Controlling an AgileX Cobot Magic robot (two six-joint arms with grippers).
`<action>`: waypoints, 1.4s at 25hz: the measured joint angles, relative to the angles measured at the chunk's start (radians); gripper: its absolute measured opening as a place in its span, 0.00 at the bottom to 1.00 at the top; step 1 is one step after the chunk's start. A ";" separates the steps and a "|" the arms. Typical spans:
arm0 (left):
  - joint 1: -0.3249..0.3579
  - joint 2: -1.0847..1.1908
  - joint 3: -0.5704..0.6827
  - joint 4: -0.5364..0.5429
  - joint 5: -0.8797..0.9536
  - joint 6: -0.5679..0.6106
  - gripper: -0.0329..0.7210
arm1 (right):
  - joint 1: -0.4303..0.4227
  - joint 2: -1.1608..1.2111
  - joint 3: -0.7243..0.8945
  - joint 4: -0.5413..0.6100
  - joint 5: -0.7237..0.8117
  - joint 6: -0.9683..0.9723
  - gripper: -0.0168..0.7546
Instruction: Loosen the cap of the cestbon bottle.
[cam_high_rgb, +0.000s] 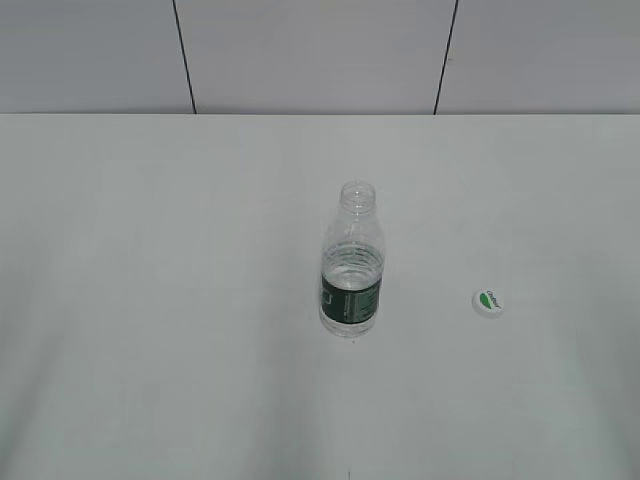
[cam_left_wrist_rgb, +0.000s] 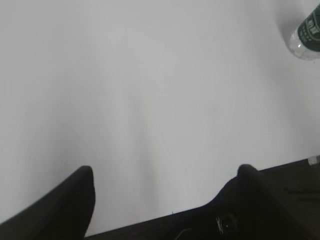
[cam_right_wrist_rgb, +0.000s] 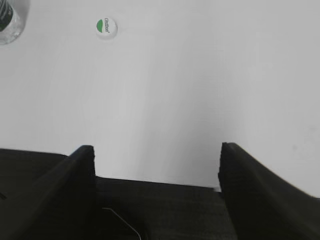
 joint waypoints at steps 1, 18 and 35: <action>0.000 -0.030 0.001 0.000 0.000 0.000 0.73 | 0.000 -0.031 0.001 0.000 0.000 0.000 0.79; 0.000 -0.392 0.010 -0.004 0.010 0.000 0.70 | 0.000 -0.387 0.024 0.000 0.031 0.046 0.79; 0.000 -0.393 0.014 -0.007 0.011 0.000 0.69 | 0.000 -0.394 0.025 0.000 0.032 0.047 0.79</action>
